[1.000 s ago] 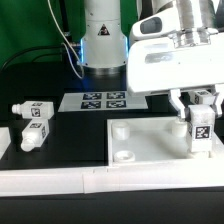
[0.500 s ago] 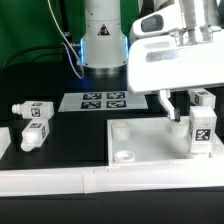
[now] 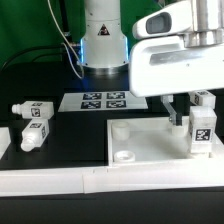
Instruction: Assemble one leg
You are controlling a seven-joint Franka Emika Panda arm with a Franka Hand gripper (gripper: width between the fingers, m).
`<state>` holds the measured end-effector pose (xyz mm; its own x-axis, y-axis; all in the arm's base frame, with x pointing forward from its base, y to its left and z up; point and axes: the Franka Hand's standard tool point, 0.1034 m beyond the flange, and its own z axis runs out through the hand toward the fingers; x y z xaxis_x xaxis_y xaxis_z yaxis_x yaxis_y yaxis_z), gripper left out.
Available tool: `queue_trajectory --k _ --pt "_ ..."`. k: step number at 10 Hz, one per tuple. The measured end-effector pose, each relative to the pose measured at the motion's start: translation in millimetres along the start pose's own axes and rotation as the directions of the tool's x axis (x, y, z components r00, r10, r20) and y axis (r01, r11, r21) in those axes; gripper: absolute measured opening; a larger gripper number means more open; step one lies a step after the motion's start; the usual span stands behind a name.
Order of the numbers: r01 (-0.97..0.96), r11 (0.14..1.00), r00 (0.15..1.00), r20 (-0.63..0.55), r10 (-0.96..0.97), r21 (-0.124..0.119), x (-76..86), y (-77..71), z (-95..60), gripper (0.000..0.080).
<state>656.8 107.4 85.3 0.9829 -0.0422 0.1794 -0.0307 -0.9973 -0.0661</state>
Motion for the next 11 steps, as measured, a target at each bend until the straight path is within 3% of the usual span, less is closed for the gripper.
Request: queue_trajectory --k 2,3,6,8,11 --pt "-0.023 1.0 0.993 0.118 0.023 -0.004 -14.1 8.3 2.0 0.0649" --pt "-0.046 0.999 0.986 0.159 0.047 -0.008 -20.6 5.5 3.9 0.0649" --pt "-0.076 0.997 0.987 0.143 0.077 -0.011 -19.9 3.4 5.8 0.0641" --pt "-0.171 0.985 0.975 0.142 0.173 -0.024 -20.0 2.7 5.9 0.0289" --pt "-0.38 0.924 0.914 0.133 0.384 -0.053 -20.5 1.2 6.2 0.0284"
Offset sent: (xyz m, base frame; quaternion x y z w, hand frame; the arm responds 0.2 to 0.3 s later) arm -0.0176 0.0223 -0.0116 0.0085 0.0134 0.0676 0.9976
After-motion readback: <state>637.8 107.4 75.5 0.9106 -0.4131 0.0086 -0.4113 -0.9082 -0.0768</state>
